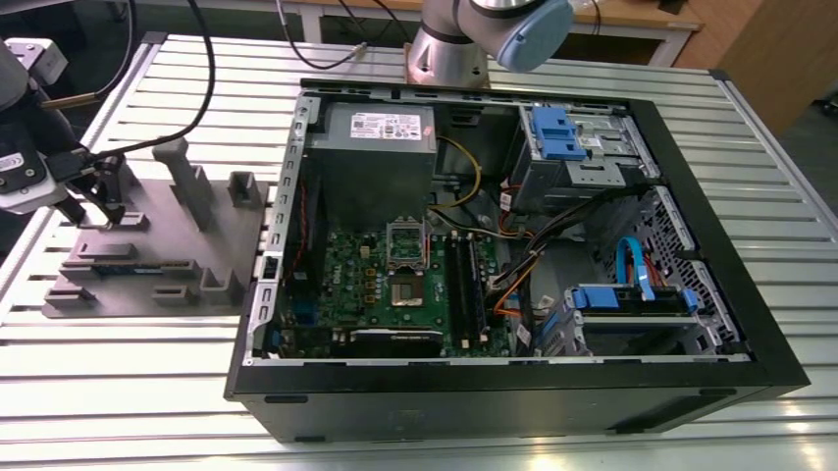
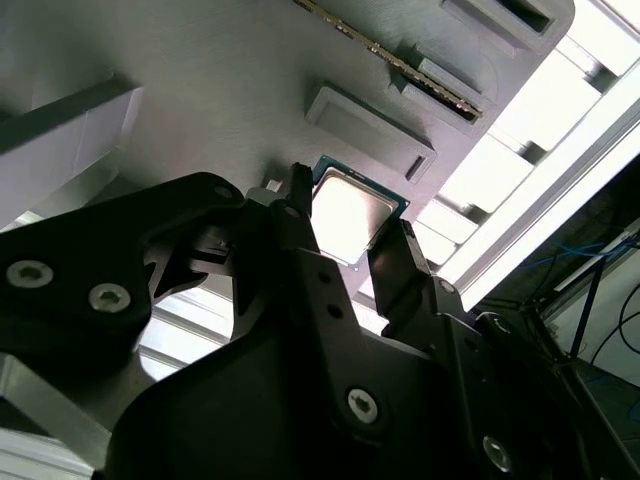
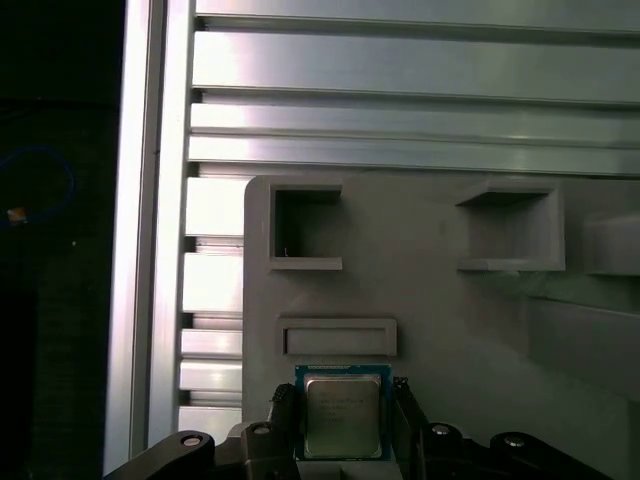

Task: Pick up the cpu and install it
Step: 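Pick up the cpu and move it towards the insertion slot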

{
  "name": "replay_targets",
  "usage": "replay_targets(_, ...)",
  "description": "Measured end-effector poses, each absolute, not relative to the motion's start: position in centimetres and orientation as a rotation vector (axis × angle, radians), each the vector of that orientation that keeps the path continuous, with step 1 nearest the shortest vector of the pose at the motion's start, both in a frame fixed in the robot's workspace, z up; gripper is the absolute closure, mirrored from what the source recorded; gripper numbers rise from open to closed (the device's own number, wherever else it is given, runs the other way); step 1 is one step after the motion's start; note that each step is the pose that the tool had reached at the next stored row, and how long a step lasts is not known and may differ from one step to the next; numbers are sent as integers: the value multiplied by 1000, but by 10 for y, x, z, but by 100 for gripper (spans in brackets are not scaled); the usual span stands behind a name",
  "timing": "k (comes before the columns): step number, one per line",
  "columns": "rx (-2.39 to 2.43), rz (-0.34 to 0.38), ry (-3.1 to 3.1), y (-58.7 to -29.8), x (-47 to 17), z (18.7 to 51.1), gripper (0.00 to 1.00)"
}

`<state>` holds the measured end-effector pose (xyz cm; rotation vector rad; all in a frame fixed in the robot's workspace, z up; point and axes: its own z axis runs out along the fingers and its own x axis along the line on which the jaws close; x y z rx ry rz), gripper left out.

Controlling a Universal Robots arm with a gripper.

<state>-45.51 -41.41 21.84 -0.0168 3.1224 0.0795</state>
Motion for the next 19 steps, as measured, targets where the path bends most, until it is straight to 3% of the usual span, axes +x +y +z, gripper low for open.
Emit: replay_targets(19, -17, 79, 3122, -414, -455, 223, 53)
